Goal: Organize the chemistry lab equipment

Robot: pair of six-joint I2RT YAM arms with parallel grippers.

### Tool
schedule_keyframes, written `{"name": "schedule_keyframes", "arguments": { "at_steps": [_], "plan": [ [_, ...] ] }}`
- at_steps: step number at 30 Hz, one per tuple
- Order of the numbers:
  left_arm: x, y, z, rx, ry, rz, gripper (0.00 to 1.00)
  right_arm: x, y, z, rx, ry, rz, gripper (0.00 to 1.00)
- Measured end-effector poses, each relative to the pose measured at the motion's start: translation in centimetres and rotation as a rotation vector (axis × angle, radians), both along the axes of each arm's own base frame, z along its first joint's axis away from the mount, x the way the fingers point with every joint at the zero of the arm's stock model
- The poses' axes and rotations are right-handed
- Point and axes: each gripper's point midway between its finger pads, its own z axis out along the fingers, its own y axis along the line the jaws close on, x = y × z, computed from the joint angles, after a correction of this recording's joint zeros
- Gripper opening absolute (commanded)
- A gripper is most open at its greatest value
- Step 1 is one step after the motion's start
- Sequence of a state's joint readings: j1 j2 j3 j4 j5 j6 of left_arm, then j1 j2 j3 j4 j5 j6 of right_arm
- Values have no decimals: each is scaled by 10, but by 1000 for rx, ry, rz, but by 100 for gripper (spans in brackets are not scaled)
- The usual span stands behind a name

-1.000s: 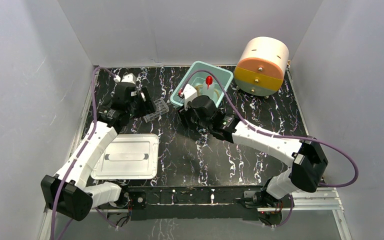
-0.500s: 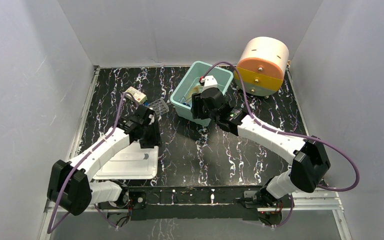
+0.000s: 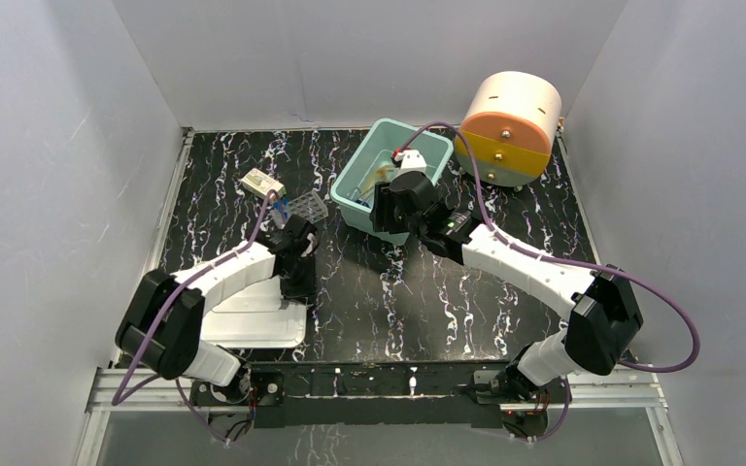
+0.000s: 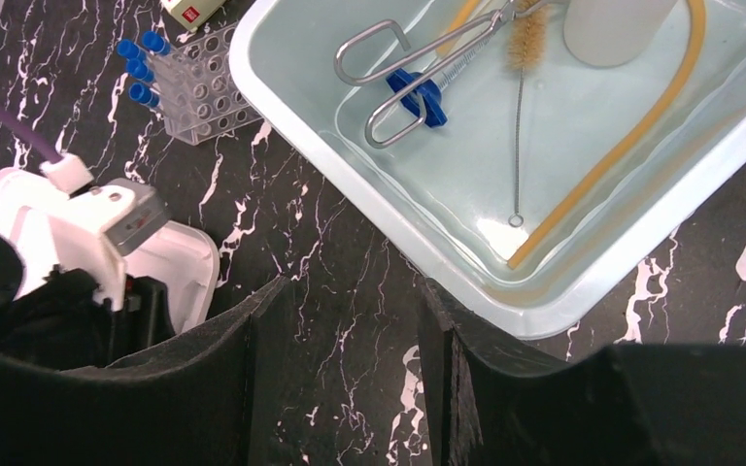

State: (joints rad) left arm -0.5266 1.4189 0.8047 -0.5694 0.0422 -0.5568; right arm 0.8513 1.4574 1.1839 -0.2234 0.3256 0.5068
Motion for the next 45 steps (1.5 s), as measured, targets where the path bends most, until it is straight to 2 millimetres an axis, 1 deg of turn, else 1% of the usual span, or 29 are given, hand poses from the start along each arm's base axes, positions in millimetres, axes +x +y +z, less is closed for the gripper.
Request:
{"name": "schedule_keyframes", "arguments": {
  "at_steps": [2,5,9,11,12,17,21,26,28,31,33,35,39,41,45],
  "plan": [
    [-1,0,-8,16,21,-7,27,-1,0,-1,2,10,-2,57],
    [1,-1,-8,31,25,-5,22,-2,-1,-3,1,18,-4,57],
    [2,3,-10,80,40,10,11,-2,-1,-3,1,19,-6,57],
    [2,4,-10,99,47,19,2,-3,-1,-4,0,21,-7,57],
    [2,6,-10,108,49,23,0,-3,-2,-5,-1,21,-7,57],
    [6,9,-5,144,38,39,0,-5,-4,-5,-2,21,-8,57],
    [20,15,13,199,-4,53,0,-5,-5,-3,0,14,-8,57],
    [46,16,59,202,-122,89,0,-6,-4,1,8,7,6,58],
    [52,17,79,183,-166,108,0,-8,-1,2,12,4,33,61],
    [55,17,107,142,-219,144,0,-16,11,8,43,-9,129,71],
    [54,19,121,114,-243,171,0,-26,22,12,75,-14,217,77],
    [51,20,132,80,-259,207,0,-37,34,17,112,-15,310,80],
    [46,21,143,22,-262,285,0,-59,61,21,166,-9,462,81],
    [45,21,144,7,-255,325,0,-72,77,16,175,13,534,82],
    [47,27,145,-7,-241,408,0,-95,104,-5,182,85,659,81]
  ]
}}
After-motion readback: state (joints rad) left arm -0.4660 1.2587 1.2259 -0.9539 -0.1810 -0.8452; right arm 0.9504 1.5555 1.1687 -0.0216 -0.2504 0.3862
